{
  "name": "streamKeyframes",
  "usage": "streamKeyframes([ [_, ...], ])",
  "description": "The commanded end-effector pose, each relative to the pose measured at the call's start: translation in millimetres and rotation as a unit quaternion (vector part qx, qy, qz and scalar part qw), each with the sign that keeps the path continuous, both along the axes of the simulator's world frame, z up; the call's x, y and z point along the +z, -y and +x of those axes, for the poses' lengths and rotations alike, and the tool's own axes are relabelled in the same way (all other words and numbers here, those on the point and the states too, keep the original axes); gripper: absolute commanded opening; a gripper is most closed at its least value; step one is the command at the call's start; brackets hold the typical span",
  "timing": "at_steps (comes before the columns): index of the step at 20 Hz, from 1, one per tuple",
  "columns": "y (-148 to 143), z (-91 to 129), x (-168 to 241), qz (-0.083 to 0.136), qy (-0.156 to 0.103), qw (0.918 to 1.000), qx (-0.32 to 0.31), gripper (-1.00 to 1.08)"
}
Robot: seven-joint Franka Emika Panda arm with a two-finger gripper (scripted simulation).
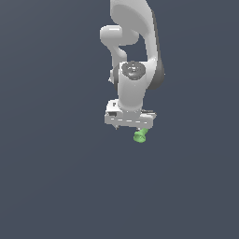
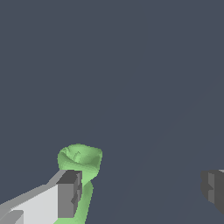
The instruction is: Pick up the object and move it to a goal position.
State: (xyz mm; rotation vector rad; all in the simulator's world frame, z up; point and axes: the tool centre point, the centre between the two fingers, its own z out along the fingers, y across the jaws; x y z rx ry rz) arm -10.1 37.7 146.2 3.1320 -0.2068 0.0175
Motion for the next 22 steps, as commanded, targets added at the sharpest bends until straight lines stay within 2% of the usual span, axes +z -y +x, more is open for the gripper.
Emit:
streamKeyframes([
  [1,-14,-6,-7,0.001,-0.001,0.9998,-0.021,1.0],
  [11,-61,-29,-29,0.002,-0.004,0.9954,-0.095,1.0],
  [22,-81,-41,-39,0.002,-0.005,0.9914,-0.131,1.0],
])
